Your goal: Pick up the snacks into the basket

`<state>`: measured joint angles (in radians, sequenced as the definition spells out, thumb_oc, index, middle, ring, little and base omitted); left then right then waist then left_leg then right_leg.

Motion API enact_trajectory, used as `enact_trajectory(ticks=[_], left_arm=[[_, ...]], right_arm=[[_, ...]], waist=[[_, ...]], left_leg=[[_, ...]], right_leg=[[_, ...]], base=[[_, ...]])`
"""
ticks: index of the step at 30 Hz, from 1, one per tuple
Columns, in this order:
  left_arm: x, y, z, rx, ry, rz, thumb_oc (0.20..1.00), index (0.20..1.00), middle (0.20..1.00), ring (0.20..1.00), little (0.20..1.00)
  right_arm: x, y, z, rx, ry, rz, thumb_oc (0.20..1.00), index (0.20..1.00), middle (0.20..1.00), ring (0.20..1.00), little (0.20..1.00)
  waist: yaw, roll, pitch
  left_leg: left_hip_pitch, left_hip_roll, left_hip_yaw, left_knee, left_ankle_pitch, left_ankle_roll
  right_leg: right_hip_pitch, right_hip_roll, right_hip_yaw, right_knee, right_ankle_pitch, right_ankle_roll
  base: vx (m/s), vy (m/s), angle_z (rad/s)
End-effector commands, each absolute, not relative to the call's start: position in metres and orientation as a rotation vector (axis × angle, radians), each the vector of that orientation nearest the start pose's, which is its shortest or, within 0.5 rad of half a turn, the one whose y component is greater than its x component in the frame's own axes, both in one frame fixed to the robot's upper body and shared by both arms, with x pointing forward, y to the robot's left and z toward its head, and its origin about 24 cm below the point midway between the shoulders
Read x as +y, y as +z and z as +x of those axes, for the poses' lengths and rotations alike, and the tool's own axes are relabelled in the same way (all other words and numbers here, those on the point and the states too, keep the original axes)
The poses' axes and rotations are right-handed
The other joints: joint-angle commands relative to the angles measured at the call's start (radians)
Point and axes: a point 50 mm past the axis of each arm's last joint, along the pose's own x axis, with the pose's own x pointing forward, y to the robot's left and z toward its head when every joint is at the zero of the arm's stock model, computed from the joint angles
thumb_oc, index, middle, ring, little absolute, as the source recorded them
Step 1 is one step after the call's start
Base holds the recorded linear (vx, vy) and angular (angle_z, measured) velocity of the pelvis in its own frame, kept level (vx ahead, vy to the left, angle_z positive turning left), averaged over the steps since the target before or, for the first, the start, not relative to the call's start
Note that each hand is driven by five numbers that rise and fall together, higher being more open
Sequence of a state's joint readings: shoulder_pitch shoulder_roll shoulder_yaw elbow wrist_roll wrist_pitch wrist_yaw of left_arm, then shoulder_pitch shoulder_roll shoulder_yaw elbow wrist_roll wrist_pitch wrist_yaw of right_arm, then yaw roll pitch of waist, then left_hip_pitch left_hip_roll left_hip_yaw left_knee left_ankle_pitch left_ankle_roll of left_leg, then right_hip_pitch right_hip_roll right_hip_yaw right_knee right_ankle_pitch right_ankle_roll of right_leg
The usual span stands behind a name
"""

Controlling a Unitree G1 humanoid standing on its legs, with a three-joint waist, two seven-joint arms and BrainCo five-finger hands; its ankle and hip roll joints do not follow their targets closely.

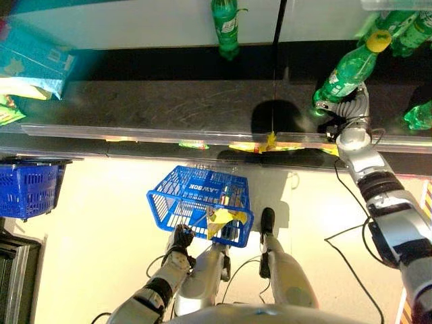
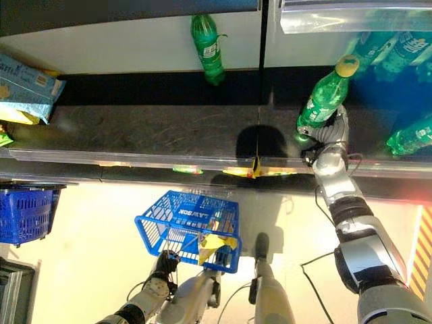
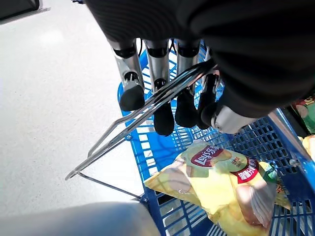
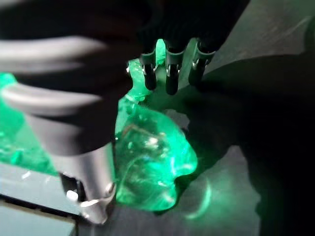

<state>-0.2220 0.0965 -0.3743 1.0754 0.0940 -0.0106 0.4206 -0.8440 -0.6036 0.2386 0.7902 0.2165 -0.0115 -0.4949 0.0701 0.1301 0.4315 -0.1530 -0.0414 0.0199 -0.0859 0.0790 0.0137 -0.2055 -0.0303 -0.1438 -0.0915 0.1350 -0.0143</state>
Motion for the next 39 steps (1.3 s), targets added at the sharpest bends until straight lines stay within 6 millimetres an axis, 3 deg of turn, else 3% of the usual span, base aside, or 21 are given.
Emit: enact_trajectory(ticks=[1,14,15,16,24,30,35,39], left_arm=[[0.157,-0.142,0.167,0.858,-0.035,0.704,0.200,0.200,0.200,0.200,0.200],[0.153,-0.139,0.172,0.828,-0.049,0.699,0.200,0.200,0.200,0.200,0.200],[0.151,-0.138,0.173,0.823,-0.058,0.700,0.200,0.200,0.200,0.200,0.200],[0.151,-0.138,0.173,0.823,-0.058,0.700,0.200,0.200,0.200,0.200,0.200],[0.147,-0.137,0.175,0.809,-0.056,0.705,0.200,0.200,0.200,0.200,0.200],[0.152,-0.136,0.178,0.817,-0.024,0.708,0.200,0.200,0.200,0.200,0.200],[0.158,-0.136,0.179,0.828,0.004,0.711,0.200,0.200,0.200,0.200,0.200],[0.166,-0.135,0.180,0.834,0.046,0.705,0.200,0.200,0.200,0.200,0.200]], right_arm=[[-0.251,0.177,0.388,-0.172,-0.480,-0.348,1.000,1.000,1.000,1.000,1.000],[-0.225,0.174,0.399,-0.152,-0.432,-0.186,1.000,1.000,1.000,1.000,1.000],[-0.221,0.174,0.400,-0.148,-0.425,-0.184,0.749,0.749,0.749,0.749,0.749],[-0.221,0.174,0.400,-0.148,-0.425,-0.184,0.200,0.200,0.200,0.200,0.200],[-0.203,0.161,0.396,-0.158,-0.379,-0.199,0.200,0.200,0.200,0.200,0.200],[-0.206,0.127,0.376,-0.126,-0.374,-0.166,0.200,0.200,0.200,0.200,0.200],[-0.211,0.124,0.361,-0.173,-0.370,-0.184,0.200,0.200,0.200,0.200,0.200],[-0.228,0.144,0.333,-0.336,-0.388,-0.186,0.200,0.200,0.200,0.200,0.200]], waist=[[0.039,-0.036,-0.026],[0.062,-0.002,-0.026],[0.066,0.006,-0.026],[0.066,0.006,-0.026],[0.057,0.012,-0.023],[0.030,0.002,-0.020],[0.012,-0.007,-0.022],[-0.019,-0.037,-0.028]], left_leg=[[-0.075,-0.019,-0.063,-0.001,0.020,-0.053],[-0.103,-0.031,-0.068,-0.001,0.025,-0.052],[-0.107,-0.033,-0.067,-0.001,0.026,-0.052],[-0.107,-0.033,-0.067,-0.001,0.026,-0.052],[-0.098,-0.038,-0.066,-0.001,0.025,-0.050],[-0.086,-0.041,-0.059,-0.001,0.018,-0.046],[-0.077,-0.040,-0.053,-0.001,0.014,-0.045],[-0.061,-0.035,-0.048,-0.001,0.010,-0.043]], right_leg=[[-0.021,-0.124,0.073,0.005,-0.012,0.158],[-0.049,-0.140,0.073,0.004,-0.006,0.165],[-0.053,-0.144,0.075,0.004,-0.004,0.166],[-0.054,-0.144,0.075,0.004,-0.004,0.166],[-0.047,-0.148,0.082,0.004,-0.003,0.167],[-0.041,-0.150,0.092,0.004,0.002,0.170],[-0.039,-0.149,0.097,0.004,0.003,0.171],[-0.030,-0.141,0.100,0.009,0.002,0.169]], base=[[0.00,0.000,0.00],[0.00,0.005,0.00],[0.00,0.000,0.00],[0.02,0.034,0.00],[0.00,0.013,0.00],[-0.01,0.002,0.00],[-0.01,0.000,0.00],[-0.01,-0.035,0.00]])
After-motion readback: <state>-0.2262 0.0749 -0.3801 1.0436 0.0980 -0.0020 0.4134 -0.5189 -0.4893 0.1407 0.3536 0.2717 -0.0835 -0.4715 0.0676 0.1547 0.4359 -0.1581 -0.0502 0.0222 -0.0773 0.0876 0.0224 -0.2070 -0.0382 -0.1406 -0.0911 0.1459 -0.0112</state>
